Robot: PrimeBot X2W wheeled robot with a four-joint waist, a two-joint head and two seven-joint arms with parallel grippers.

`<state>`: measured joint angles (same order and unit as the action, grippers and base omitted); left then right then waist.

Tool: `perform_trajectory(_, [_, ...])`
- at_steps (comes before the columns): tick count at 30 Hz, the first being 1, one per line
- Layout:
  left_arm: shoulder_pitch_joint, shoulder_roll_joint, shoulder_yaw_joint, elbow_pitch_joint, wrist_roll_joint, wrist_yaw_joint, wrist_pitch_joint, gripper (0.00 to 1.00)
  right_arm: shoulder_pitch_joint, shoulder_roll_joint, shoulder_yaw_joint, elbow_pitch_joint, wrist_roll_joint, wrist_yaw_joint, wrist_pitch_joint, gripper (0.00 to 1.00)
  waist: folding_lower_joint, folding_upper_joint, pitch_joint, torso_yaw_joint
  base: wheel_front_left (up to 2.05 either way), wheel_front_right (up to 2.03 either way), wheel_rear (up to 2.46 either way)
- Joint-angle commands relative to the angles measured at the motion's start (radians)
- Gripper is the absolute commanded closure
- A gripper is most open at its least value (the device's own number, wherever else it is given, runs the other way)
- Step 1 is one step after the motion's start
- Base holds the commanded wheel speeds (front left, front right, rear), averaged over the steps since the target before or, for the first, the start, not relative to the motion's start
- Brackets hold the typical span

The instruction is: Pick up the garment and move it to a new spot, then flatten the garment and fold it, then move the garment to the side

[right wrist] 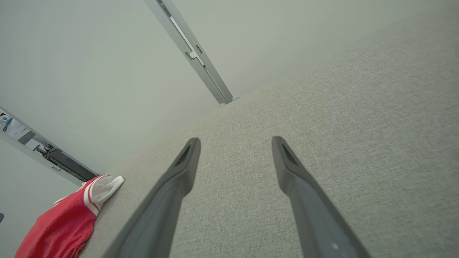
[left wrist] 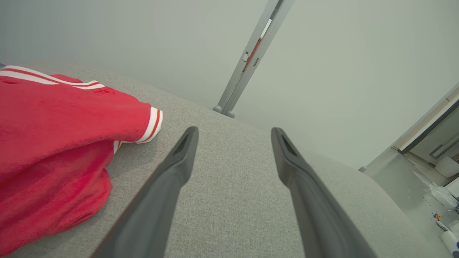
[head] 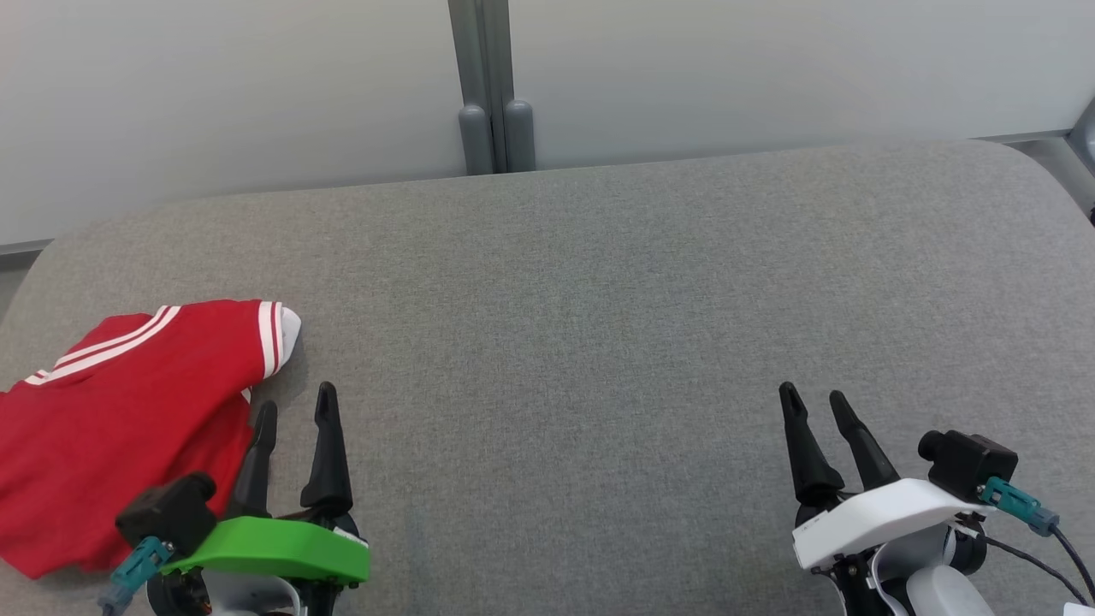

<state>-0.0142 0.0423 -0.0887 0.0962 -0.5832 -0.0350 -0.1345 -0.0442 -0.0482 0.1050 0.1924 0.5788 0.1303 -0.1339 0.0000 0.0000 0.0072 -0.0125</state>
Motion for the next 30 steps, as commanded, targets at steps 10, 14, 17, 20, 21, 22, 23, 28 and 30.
perform_trajectory(10, [0.008, 0.008, -0.01, -0.024, 0.116, -0.003, -0.032, 0.0, 0.006, -0.002, 0.007, -0.01, -0.137, 0.0, -0.033, 0.0, 0.0, 0.0, 0.003, -0.001, 0.0, 0.0, 0.0])
perform_trajectory(14, [0.011, 0.009, -0.016, -0.023, 0.15, 0.001, -0.042, 0.0, 0.008, -0.002, -0.001, -0.009, -0.179, 0.0, -0.043, 0.0, 0.0, 0.0, 0.004, -0.003, 0.0, 0.0, 0.0])
perform_trajectory(17, [0.012, 0.009, -0.023, -0.022, 0.176, 0.003, -0.049, 0.0, 0.01, -0.001, -0.001, -0.012, -0.211, 0.0, -0.05, 0.0, 0.0, 0.0, 0.005, -0.004, 0.0, 0.0, 0.0])
perform_trajectory(20, [0.015, 0.009, -0.026, -0.021, 0.204, 0.003, -0.056, 0.0, 0.01, -0.001, -0.002, -0.017, -0.236, 0.0, -0.057, 0.0, 0.0, 0.0, 0.006, -0.005, 0.0, 0.0, 0.0])
perform_trajectory(21, [0.014, 0.009, -0.028, -0.02, 0.213, 0.002, -0.058, 0.0, 0.011, -0.001, -0.002, -0.019, -0.245, 0.0, -0.059, 0.0, 0.0, 0.0, 0.007, -0.005, 0.0, 0.0, 0.0])
perform_trajectory(22, [0.014, 0.009, -0.029, -0.02, 0.219, 0.002, -0.061, 0.0, 0.011, -0.001, -0.002, -0.02, -0.252, 0.0, -0.061, 0.0, 0.0, 0.0, 0.007, -0.005, 0.0, 0.0, 0.0])
perform_trajectory(23, [0.014, 0.009, -0.03, -0.019, 0.23, 0.002, -0.065, 0.0, 0.012, -0.002, -0.004, -0.022, -0.263, 0.0, -0.065, 0.0, 0.0, 0.0, 0.008, -0.006, 0.0, 0.0, 0.0])
perform_trajectory(28, [0.016, 0.01, -0.037, -0.014, 0.269, 0.004, -0.073, 0.0, 0.014, -0.002, -0.003, -0.023, -0.298, 0.0, -0.074, 0.0, 0.0, 0.0, 0.008, -0.008, 0.0, 0.0, 0.0])
perform_trajectory(30, [0.019, 0.01, -0.04, -0.009, 0.28, 0.006, -0.078, 0.0, 0.014, -0.002, -0.006, -0.022, -0.315, 0.0, -0.078, 0.0, 0.0, 0.0, 0.007, -0.008, 0.0, 0.0, 0.0])
